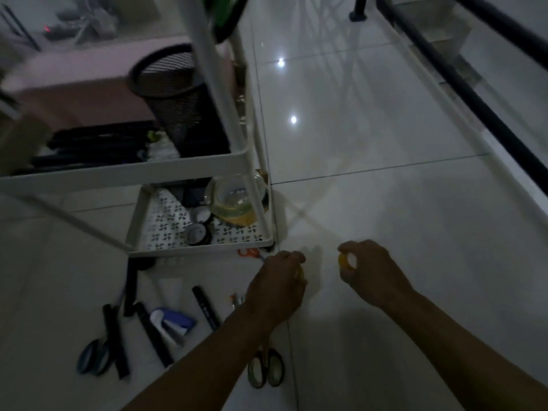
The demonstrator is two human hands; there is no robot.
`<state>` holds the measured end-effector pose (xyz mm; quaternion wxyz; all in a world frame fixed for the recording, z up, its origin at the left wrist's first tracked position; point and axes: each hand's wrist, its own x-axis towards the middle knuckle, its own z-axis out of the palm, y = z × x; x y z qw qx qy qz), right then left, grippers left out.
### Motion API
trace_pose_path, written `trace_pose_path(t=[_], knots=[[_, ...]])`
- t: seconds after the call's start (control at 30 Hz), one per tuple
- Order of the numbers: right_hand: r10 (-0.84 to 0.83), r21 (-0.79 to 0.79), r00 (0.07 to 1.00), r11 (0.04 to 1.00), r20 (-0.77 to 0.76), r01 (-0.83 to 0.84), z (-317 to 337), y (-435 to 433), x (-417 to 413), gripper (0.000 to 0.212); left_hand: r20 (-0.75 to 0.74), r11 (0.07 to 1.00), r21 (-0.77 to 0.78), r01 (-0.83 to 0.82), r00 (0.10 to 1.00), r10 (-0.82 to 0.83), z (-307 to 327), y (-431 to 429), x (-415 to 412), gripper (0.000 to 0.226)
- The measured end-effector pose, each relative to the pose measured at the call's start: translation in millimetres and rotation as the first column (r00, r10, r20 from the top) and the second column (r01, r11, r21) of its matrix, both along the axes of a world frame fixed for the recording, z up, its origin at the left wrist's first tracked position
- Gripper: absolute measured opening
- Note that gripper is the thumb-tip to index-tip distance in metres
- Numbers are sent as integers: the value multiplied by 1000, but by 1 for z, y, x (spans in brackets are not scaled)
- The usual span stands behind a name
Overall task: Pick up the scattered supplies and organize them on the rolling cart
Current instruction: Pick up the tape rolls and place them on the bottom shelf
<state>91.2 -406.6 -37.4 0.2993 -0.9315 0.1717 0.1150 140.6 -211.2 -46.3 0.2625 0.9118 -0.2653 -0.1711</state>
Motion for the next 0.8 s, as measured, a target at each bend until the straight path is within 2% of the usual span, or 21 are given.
trace_pose_path(t=[0.2, 0.3, 0.4, 0.5, 0.57, 0.67, 0.8], knots=[[191, -27, 981, 981, 42, -190, 24, 103, 19, 50, 77, 975, -179, -129, 987, 144, 9, 103, 26, 40], [214, -25, 973, 977, 90, -213, 24, 142, 36, 57, 103, 955, -214, -206, 967, 231, 21, 133, 44, 55], [163, -12, 976, 987, 147, -163, 21, 167, 58, 60, 158, 926, -269, -264, 936, 313, 26, 145, 65, 64], [56, -28, 972, 998, 228, -50, 24, 179, 80, 45, 165, 931, -214, -295, 929, 332, 29, 142, 81, 69], [38, -77, 971, 997, 238, -20, 24, 182, 92, 37, 181, 934, -221, -282, 929, 323, 27, 137, 89, 65], [56, -161, 975, 987, 216, -21, 20, 185, 105, 40, 212, 939, -229, -256, 929, 304, 17, 131, 101, 58], [-66, -89, 970, 992, 233, 89, 13, 188, 121, 41, 196, 915, -233, -328, 906, 375, 6, 125, 113, 57]])
